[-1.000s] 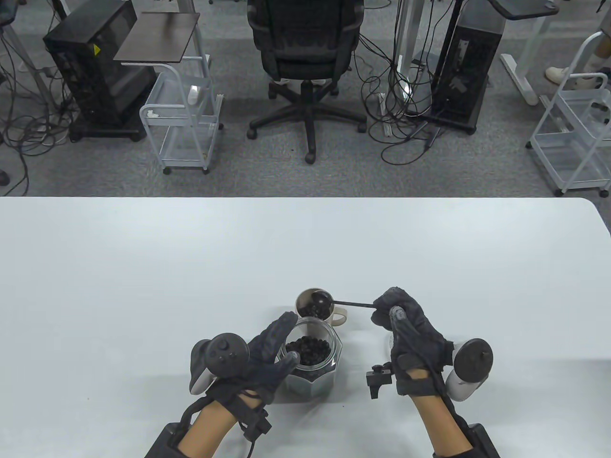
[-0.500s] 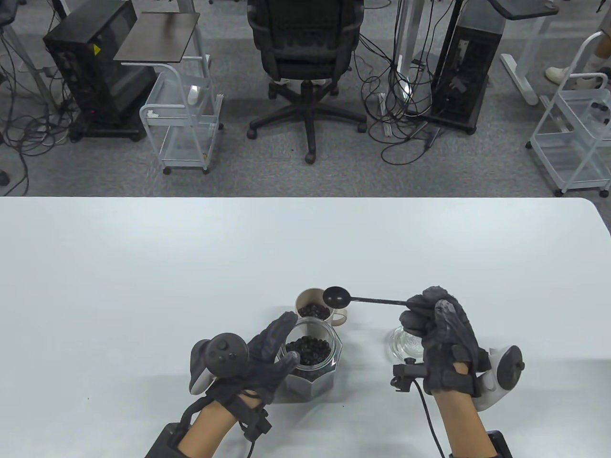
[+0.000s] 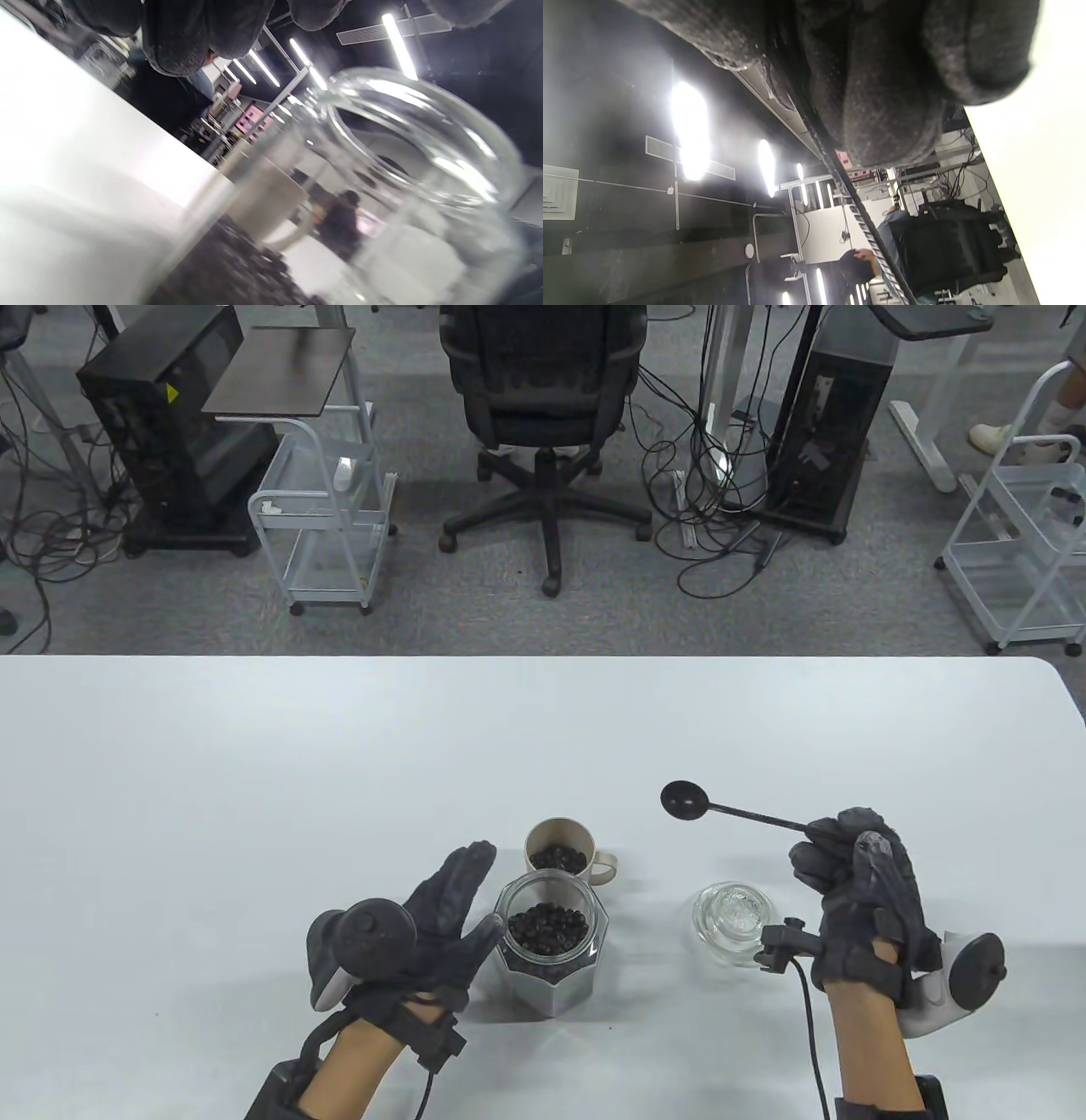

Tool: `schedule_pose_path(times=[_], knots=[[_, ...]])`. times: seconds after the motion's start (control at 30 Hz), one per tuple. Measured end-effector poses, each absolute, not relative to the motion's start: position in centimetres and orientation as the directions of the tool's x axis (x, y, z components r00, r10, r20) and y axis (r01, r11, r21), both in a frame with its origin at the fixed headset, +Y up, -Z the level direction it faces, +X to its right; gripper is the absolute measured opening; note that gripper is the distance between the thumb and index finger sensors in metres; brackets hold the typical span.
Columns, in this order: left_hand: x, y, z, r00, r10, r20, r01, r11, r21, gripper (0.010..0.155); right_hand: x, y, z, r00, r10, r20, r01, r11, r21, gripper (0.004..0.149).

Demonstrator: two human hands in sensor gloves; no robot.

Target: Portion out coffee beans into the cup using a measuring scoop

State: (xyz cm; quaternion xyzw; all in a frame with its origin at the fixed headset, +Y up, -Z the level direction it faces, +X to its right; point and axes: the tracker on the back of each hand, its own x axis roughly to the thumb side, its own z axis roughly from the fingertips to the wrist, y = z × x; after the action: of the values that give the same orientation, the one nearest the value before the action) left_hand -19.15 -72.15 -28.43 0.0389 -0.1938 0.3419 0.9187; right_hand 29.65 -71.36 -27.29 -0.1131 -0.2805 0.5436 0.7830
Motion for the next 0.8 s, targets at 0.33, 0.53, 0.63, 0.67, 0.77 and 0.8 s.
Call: schedule_pose_path(times=[0.33, 0.53, 0.63, 0.67, 0.77, 0.8], knots=[[-23.8, -72.3, -30.0, 0.807, 0.550, 0.215, -0.569, 0.821, 0.037, 0.080, 32.6, -72.0, -27.0, 0.213, 0.926, 0.313, -0.726, 0.364, -0.584, 0.043], [-25.9, -72.7, -30.6, 0.861, 0.492, 0.132, -0.503, 0.862, 0.066, 0.080, 33.6, -70.2, -26.6, 0.072, 0.943, 0.326, -0.740, 0.270, -0.617, 0.043], [-26.7, -72.8, -30.9, 0.869, 0.483, 0.109, -0.492, 0.867, 0.077, 0.080, 34.1, -69.0, -26.6, -0.009, 0.939, 0.343, -0.759, 0.216, -0.614, 0.043], [-26.8, -72.8, -30.9, 0.870, 0.482, 0.104, -0.490, 0.868, 0.077, 0.079, 34.2, -68.8, -26.7, -0.030, 0.940, 0.340, -0.759, 0.200, -0.619, 0.043], [-27.2, -72.6, -31.1, 0.870, 0.483, 0.096, -0.490, 0.868, 0.082, 0.079, 34.7, -68.2, -26.9, -0.169, 0.935, 0.311, -0.764, 0.074, -0.640, 0.043], [-27.4, -72.5, -31.1, 0.871, 0.481, 0.095, -0.489, 0.868, 0.087, 0.080, 34.9, -68.0, -27.1, -0.232, 0.924, 0.305, -0.767, 0.019, -0.641, 0.043]])
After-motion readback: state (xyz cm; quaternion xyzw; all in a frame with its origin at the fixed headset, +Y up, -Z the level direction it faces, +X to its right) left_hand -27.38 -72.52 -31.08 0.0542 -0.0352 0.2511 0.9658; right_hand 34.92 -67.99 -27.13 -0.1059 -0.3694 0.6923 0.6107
